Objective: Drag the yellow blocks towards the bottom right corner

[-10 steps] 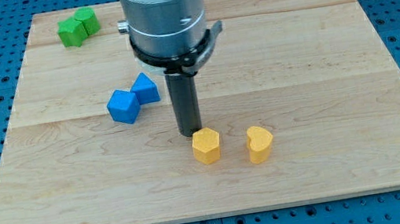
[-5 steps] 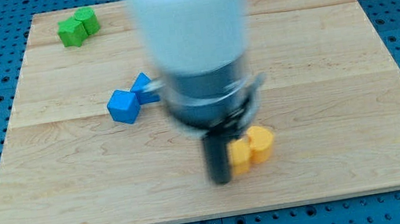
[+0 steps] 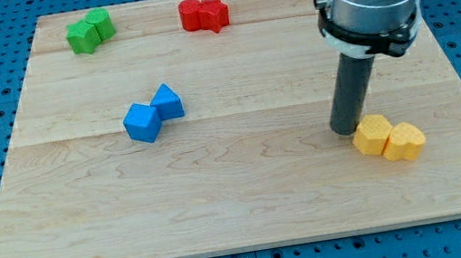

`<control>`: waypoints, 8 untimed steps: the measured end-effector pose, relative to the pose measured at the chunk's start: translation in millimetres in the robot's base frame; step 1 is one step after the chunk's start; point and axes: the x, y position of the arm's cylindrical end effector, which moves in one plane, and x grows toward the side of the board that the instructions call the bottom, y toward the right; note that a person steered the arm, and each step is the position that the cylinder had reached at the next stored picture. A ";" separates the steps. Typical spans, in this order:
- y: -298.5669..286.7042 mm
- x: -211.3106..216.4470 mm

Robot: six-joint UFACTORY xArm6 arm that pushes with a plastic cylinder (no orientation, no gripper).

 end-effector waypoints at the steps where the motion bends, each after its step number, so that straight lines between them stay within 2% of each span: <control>1: 40.3 0.8; 3: 70.3 34.3; 4: 77.6 32.0; 5: 104.5 9.3; 6: 162.2 49.9; 7: 186.0 117.8; 8: 168.6 126.3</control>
